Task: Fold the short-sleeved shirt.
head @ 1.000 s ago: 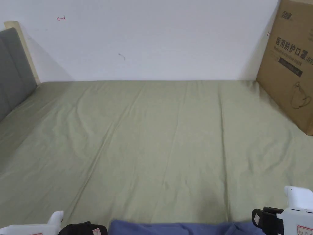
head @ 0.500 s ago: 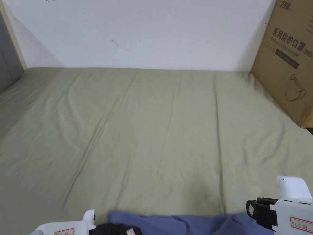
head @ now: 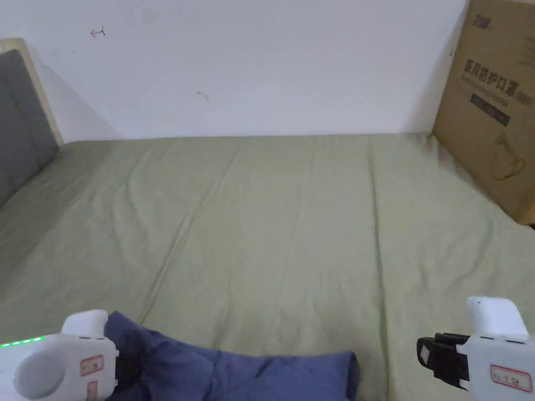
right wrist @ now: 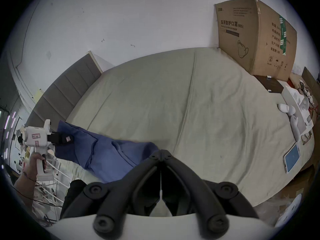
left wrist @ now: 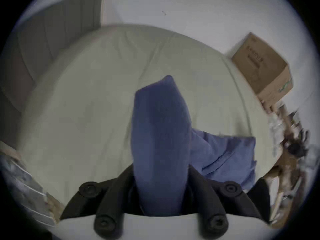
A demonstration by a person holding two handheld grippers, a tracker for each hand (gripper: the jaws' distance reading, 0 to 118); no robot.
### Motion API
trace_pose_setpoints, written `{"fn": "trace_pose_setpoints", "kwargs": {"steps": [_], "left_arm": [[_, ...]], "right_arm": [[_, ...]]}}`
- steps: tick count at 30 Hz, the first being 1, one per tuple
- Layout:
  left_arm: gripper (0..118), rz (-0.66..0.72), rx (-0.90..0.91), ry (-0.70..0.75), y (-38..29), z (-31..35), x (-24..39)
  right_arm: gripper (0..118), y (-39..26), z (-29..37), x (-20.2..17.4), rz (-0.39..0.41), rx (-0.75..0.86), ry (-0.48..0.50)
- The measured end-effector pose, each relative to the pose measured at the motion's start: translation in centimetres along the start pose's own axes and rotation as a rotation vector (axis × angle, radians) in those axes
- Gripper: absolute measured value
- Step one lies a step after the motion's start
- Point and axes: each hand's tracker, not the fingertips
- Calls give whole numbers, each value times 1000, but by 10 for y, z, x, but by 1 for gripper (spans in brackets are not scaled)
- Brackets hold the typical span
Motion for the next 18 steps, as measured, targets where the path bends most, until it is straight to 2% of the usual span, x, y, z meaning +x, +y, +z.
{"fn": "trace_pose_setpoints", "kwargs": {"steps": [3, 7, 9, 10, 11, 12, 13, 14, 15, 16, 18], "left_arm": [[11, 9, -36, -114, 9, 1, 30], [11, 98, -129, -370, 14, -25, 90], [30, 110, -216, -474, 13, -53, 128], [43, 63, -244, -487, 11, -62, 149], [43, 27, -265, -503, 7, -69, 167], [49, 3, -294, -519, 4, -80, 186], [62, -6, -320, -540, 0, -86, 199], [89, -7, -347, -582, -4, -92, 212], [107, 24, -378, -645, -8, -98, 221], [116, 59, -390, -707, -10, -99, 226], [115, 120, -371, -775, -8, -96, 230]], "right_arm": [[0, -2, -1, 0, -4, 6, 14], [0, -5, 3, 5, -29, 20, 25], [0, -6, 6, 9, -40, 23, 27], [0, -7, 7, 12, -42, 23, 25], [0, -7, 9, 14, -43, 24, 19], [0, -8, 10, 17, -43, 24, 11], [0, -9, 11, 19, -47, 23, 7], [0, -9, 13, 23, -55, 25, 4], [0, -10, 14, 27, -65, 28, 3], [0, -10, 15, 29, -72, 31, 1], [0, -11, 15, 36, -82, 33, -9]]}}
